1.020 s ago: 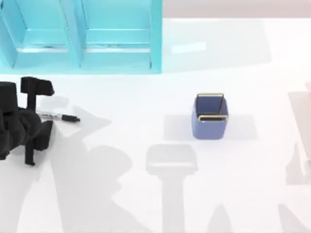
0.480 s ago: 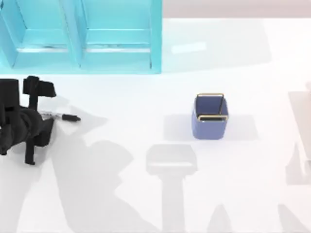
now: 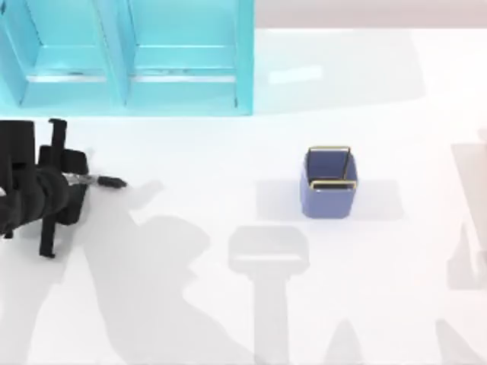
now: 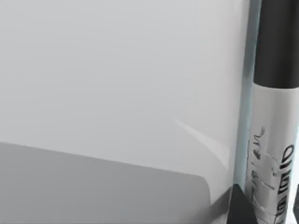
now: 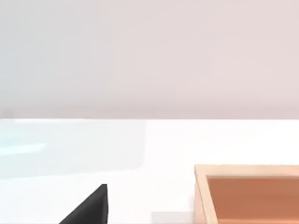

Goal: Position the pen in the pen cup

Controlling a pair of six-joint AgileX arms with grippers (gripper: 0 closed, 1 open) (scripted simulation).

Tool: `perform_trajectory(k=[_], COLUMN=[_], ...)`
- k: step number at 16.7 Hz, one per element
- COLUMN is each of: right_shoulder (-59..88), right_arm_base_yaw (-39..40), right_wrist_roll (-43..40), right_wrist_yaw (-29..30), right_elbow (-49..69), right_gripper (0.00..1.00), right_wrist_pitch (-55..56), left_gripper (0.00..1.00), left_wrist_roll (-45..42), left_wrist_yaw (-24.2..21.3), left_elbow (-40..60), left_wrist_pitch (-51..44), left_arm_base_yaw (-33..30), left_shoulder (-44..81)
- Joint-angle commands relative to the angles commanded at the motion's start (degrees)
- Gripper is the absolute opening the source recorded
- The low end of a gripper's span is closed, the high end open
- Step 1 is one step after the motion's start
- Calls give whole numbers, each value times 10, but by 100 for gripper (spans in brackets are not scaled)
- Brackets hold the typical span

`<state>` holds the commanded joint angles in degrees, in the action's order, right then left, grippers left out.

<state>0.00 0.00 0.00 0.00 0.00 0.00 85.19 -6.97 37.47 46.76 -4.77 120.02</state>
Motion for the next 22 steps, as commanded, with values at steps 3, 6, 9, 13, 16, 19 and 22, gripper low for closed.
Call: perform_trajectory(k=[3, 6, 9, 13, 16, 19, 22], right_shoulder=[0, 0, 0, 0, 0, 0, 0], right_arm_base_yaw=[0, 0, 0, 0, 0, 0, 0], right_wrist_roll=[0, 0, 0, 0, 0, 0, 0], right_wrist_yaw=[0, 0, 0, 0, 0, 0, 0], right_elbow=[0, 0, 0, 0, 0, 0, 0], right_gripper=[100, 100, 100, 100, 100, 100, 100], right_wrist_pitch=[0, 0, 0, 0, 0, 0, 0], left_gripper=[0, 0, 0, 0, 0, 0, 0], left_wrist_roll=[0, 0, 0, -37, -32, -27, -21], left_wrist_yaw=[0, 0, 0, -10, -7, -3, 1], left_elbow=[0, 0, 0, 18, 12, 2, -7], left_wrist_pitch=[0, 0, 0, -242, -296, -389, -503], left_arm_base_yaw=[0, 0, 0, 7, 5, 0, -7], left_shoulder=[0, 0, 0, -123, -175, -280, -421])
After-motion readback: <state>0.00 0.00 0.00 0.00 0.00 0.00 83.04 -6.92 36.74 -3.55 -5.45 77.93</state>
